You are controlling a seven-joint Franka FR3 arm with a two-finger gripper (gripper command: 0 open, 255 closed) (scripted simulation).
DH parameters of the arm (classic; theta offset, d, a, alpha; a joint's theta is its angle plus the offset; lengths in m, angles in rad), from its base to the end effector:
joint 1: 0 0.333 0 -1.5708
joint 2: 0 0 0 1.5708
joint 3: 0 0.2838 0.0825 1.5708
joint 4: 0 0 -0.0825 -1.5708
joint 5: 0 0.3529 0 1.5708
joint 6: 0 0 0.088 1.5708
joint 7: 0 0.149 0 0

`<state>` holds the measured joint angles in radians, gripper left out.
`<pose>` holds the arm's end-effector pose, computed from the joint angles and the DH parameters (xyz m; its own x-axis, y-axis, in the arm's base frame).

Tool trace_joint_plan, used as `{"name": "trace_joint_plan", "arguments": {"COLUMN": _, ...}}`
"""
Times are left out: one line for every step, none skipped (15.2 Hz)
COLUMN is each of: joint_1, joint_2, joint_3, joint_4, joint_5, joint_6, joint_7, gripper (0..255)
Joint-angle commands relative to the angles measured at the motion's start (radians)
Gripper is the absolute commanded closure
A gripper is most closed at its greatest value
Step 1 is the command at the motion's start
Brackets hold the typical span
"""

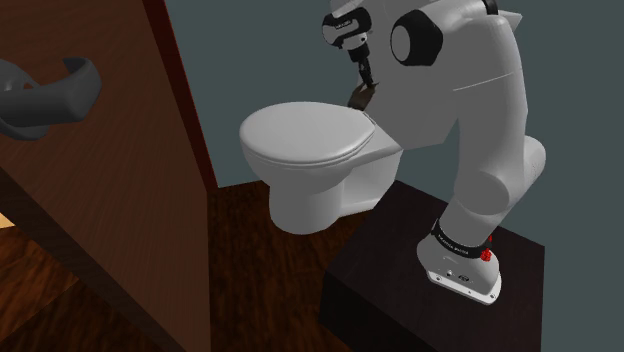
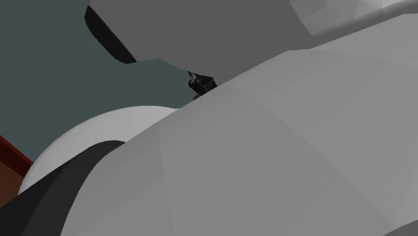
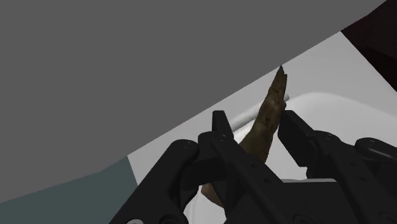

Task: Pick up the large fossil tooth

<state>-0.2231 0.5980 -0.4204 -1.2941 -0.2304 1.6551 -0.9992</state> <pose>0.5220 -0.3718 0.3595 0.8039 0.3600 -0.4735 0.4428 -0.8937 0.0722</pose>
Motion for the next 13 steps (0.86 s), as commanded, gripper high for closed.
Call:
{"name": "trace_joint_plan", "arguments": {"joint_1": -0.003, "joint_2": 0.000, "joint_3": -0.002, "joint_4": 0.027, "joint_5": 0.000, "joint_6": -0.025, "joint_7": -0.011, "gripper": 255}}
{"name": "trace_joint_plan", "arguments": {"joint_1": -0.004, "joint_2": -0.001, "joint_3": -0.002, "joint_4": 0.039, "joint_5": 0.000, "joint_6": -0.036, "joint_7": -0.015, "gripper": 255}}
{"name": "trace_joint_plan", "arguments": {"joint_1": -0.005, "joint_2": -0.002, "joint_3": -0.003, "joint_4": 0.051, "joint_5": 0.000, "joint_6": -0.048, "joint_7": -0.019, "gripper": 255}}
{"name": "trace_joint_plan", "arguments": {"joint_1": -0.005, "joint_2": -0.003, "joint_3": -0.004, "joint_4": 0.063, "joint_5": 0.000, "joint_6": -0.060, "joint_7": -0.024, "gripper": 255}}
{"name": "trace_joint_plan", "arguments": {"joint_1": -0.006, "joint_2": -0.003, "joint_3": -0.005, "joint_4": 0.076, "joint_5": 0.000, "joint_6": -0.072, "joint_7": -0.028, "gripper": 255}}
{"name": "trace_joint_plan", "arguments": {"joint_1": -0.007, "joint_2": -0.003, "joint_3": -0.005, "joint_4": 0.089, "joint_5": 0.000, "joint_6": -0.085, "joint_7": -0.032, "gripper": 255}}
{"name": "trace_joint_plan", "arguments": {"joint_1": -0.008, "joint_2": -0.002, "joint_3": -0.006, "joint_4": 0.103, "joint_5": 0.000, "joint_6": -0.097, "joint_7": -0.037, "gripper": 255}}
{"name": "trace_joint_plan", "arguments": {"joint_1": -0.010, "joint_2": -0.001, "joint_3": -0.006, "joint_4": 0.118, "joint_5": 0.001, "joint_6": -0.110, "joint_7": -0.042, "gripper": 255}}
{"name": "trace_joint_plan", "arguments": {"joint_1": -0.011, "joint_2": 0.000, "joint_3": -0.007, "joint_4": 0.133, "joint_5": 0.001, "joint_6": -0.123, "joint_7": -0.046, "gripper": 255}}
{"name": "trace_joint_plan", "arguments": {"joint_1": -0.012, "joint_2": 0.001, "joint_3": -0.008, "joint_4": 0.148, "joint_5": 0.001, "joint_6": -0.136, "joint_7": -0.051, "gripper": 255}}
{"name": "trace_joint_plan", "arguments": {"joint_1": -0.014, "joint_2": 0.003, "joint_3": -0.008, "joint_4": 0.165, "joint_5": 0.002, "joint_6": -0.150, "joint_7": -0.056, "gripper": 255}}
{"name": "trace_joint_plan", "arguments": {"joint_1": -0.014, "joint_2": 0.003, "joint_3": -0.008, "joint_4": 0.167, "joint_5": 0.002, "joint_6": -0.151, "joint_7": -0.057, "gripper": 255}}
{"name": "trace_joint_plan", "arguments": {"joint_1": -0.014, "joint_2": 0.003, "joint_3": -0.008, "joint_4": 0.167, "joint_5": 0.002, "joint_6": -0.152, "joint_7": -0.057, "gripper": 255}}
